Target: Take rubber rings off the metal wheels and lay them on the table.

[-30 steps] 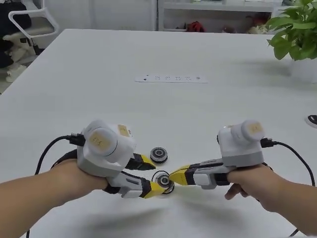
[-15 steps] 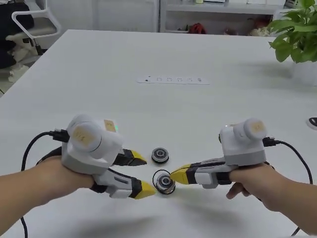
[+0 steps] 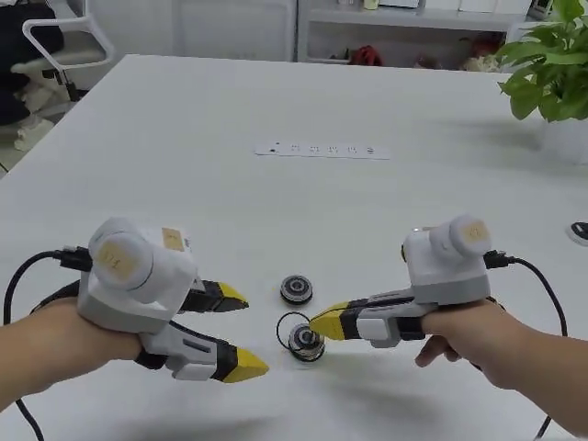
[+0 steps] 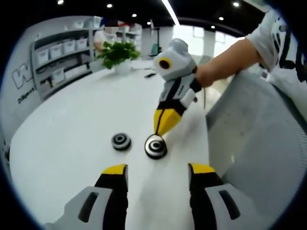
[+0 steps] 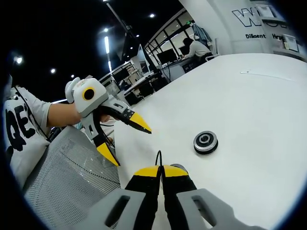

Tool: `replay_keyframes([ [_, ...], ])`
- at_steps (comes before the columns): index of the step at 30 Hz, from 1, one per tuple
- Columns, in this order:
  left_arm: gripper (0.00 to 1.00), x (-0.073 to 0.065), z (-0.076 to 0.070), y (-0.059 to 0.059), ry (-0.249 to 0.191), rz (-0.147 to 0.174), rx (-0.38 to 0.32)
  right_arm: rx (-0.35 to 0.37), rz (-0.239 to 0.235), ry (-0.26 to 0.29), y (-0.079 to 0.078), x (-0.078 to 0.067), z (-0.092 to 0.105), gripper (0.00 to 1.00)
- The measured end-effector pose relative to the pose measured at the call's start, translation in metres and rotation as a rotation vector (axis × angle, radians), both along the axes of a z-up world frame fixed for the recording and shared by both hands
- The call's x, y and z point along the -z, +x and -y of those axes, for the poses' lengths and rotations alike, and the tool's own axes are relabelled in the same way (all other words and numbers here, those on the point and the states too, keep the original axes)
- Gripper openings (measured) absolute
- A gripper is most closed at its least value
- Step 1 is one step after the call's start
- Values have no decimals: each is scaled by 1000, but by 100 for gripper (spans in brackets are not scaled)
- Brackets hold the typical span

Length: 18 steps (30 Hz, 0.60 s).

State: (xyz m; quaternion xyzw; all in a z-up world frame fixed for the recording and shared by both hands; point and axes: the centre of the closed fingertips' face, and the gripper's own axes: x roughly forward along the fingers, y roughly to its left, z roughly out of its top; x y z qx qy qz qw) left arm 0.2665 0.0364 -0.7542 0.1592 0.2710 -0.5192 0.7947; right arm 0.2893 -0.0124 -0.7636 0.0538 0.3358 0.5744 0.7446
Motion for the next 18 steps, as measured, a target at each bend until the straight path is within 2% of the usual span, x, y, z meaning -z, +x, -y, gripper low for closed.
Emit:
replay_keyframes([
  [18, 58, -8, -28, 0, -3, 5, -68, -50, 15, 5, -4, -5, -22, 0],
])
